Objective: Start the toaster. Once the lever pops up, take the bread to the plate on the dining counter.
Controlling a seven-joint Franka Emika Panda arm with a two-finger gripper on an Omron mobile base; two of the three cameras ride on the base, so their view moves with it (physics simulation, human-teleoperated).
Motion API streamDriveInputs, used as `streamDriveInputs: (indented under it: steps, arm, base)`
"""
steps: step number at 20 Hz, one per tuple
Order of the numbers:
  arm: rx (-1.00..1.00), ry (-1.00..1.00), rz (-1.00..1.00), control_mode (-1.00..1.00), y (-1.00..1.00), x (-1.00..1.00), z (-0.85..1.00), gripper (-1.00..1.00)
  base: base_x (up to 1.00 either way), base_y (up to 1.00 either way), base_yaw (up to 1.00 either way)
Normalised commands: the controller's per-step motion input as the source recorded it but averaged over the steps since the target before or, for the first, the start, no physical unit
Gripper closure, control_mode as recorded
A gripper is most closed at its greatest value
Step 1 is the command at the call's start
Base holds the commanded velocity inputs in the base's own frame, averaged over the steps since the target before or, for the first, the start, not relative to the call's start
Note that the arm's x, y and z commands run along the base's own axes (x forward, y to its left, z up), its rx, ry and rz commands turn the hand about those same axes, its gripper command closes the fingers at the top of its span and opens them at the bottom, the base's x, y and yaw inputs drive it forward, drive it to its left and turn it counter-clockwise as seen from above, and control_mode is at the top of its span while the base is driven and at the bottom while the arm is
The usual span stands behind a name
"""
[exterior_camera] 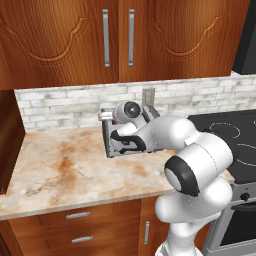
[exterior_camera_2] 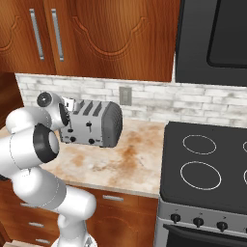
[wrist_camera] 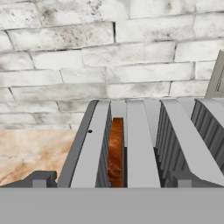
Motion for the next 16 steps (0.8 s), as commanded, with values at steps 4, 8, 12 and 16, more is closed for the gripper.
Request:
streamDriveInputs:
  steps: [4,8,12,16]
  arm:
    - [0.0,0.0,0.0,-1.0,0.0,0.0,0.0,-1.0]
    - [0.0,0.0,0.0,-1.0,0.0,0.0,0.0,-1.0]
    - [0.0,0.0,0.0,-1.0,0.0,0.0,0.0,-1.0]
    - [0.0,0.0,0.0,-1.0,0.0,0.0,0.0,-1.0]
  base:
    - [0.0,0.0,0.0]
    - [0.0,0.0,0.0]
    - [0.0,0.0,0.0]
    - [0.0,0.0,0.0]
